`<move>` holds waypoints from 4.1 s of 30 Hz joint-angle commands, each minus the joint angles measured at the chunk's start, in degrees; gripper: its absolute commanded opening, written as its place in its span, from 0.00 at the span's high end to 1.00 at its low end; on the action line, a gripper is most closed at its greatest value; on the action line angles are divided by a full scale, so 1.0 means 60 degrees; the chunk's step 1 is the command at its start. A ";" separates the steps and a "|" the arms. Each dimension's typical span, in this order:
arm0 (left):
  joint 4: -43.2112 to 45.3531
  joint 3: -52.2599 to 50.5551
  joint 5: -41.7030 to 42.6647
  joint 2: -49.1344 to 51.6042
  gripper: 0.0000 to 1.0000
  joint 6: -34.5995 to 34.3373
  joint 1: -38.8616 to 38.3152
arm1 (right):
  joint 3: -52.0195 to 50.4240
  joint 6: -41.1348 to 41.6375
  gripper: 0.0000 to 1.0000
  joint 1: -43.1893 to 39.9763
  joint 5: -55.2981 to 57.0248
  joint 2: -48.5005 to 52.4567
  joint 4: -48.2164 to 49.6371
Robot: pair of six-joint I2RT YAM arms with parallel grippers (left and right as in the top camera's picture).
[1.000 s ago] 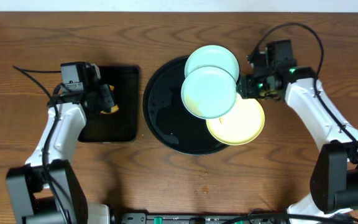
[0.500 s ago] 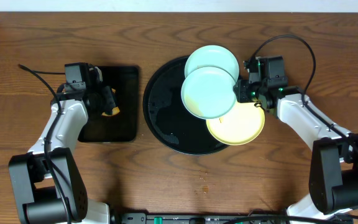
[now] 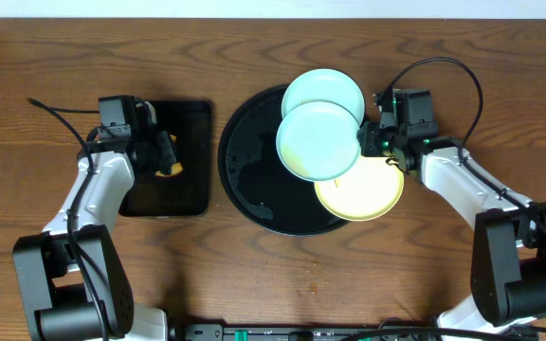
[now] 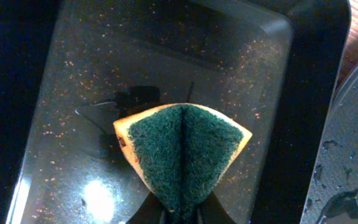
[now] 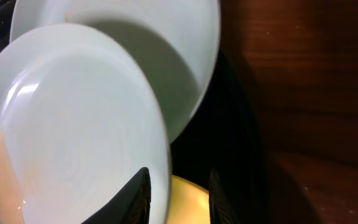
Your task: Clean dirty plates on tray and stack at the side
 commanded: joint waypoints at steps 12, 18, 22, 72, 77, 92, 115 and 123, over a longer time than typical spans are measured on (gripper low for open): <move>0.0007 0.0186 -0.0066 0.0051 0.91 0.0168 0.0026 | -0.0051 0.0138 0.99 0.0280 0.0565 0.0375 0.0182; 0.0015 0.0186 -0.0062 0.0051 0.87 0.0168 0.0026 | 0.0149 -0.0437 0.99 0.0288 0.0820 0.0146 0.0197; 0.0007 0.0186 -0.0066 0.0051 0.87 0.0168 0.0026 | 0.0882 -0.0925 0.99 0.0404 0.1464 -0.0634 -0.0641; 0.0481 -0.0331 -0.0707 0.0058 0.12 0.0233 0.0026 | 0.2288 -0.6914 0.99 0.7085 1.2881 -0.1093 0.0656; 0.0481 -0.0331 -0.0707 0.0058 0.12 0.0233 0.0026 | 0.2291 -0.5610 0.99 0.6929 1.2593 -0.1413 0.0528; 0.0481 -0.0331 -0.0707 0.0058 0.12 0.0233 0.0026 | 0.3115 -0.0321 0.99 -0.2208 0.0954 -0.2900 -0.4721; 0.0481 -0.0331 -0.0707 0.0058 0.11 0.0233 0.0026 | 0.3169 -0.0798 0.76 -0.6247 0.0714 0.0692 -0.5490; 0.0481 -0.0331 -0.0707 0.0058 0.12 0.0233 0.0026 | 0.3162 -0.0758 0.73 -0.6652 0.1016 0.0984 -0.5158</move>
